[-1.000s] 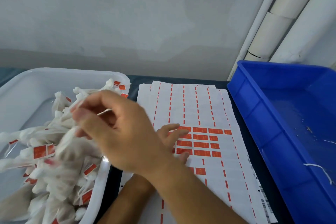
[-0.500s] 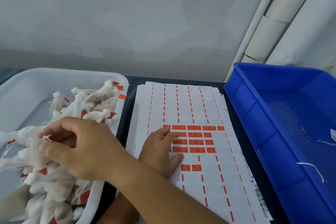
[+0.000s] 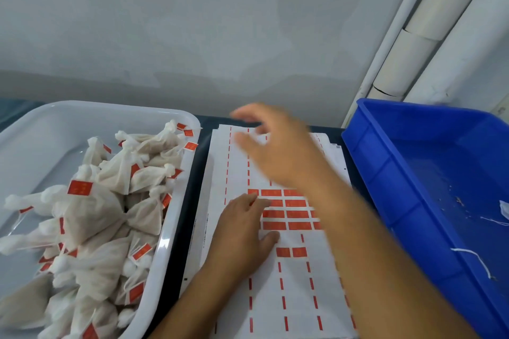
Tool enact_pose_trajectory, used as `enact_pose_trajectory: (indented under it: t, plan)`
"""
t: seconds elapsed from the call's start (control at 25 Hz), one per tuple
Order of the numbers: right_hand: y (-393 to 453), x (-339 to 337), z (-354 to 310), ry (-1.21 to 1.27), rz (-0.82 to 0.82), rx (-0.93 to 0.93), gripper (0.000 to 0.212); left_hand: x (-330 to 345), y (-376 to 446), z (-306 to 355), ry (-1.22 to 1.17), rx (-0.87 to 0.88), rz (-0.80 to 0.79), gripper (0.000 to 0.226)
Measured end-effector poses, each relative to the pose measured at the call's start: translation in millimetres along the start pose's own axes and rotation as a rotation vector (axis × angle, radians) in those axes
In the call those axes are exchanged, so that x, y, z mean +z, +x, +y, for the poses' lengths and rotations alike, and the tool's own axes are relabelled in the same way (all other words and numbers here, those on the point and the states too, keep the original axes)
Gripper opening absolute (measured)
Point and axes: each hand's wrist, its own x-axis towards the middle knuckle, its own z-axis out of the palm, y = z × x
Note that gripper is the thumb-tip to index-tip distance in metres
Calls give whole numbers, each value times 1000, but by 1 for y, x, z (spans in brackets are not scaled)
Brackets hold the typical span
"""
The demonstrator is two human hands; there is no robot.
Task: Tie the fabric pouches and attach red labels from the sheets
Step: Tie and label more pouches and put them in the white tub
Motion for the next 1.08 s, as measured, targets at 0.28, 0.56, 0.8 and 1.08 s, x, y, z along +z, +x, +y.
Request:
enact_pose_trajectory:
  t: [0.28, 0.56, 0.8, 1.08]
  plan:
    - [-17, -138, 133, -372, 171, 580, 35, 5, 1, -3, -41, -53, -45, 64]
    - [-94, -175, 200, -418, -180, 1020, 4, 2, 1, 1, -43, -57, -63, 61]
    - [-136, -184, 203, -222, -405, 1110, 12, 1, 3, 6, -43, -89, -84, 61]
    - [-149, -181, 181, 38, -465, 1046, 20, -3, 2, 10, -37, -66, -99, 60]
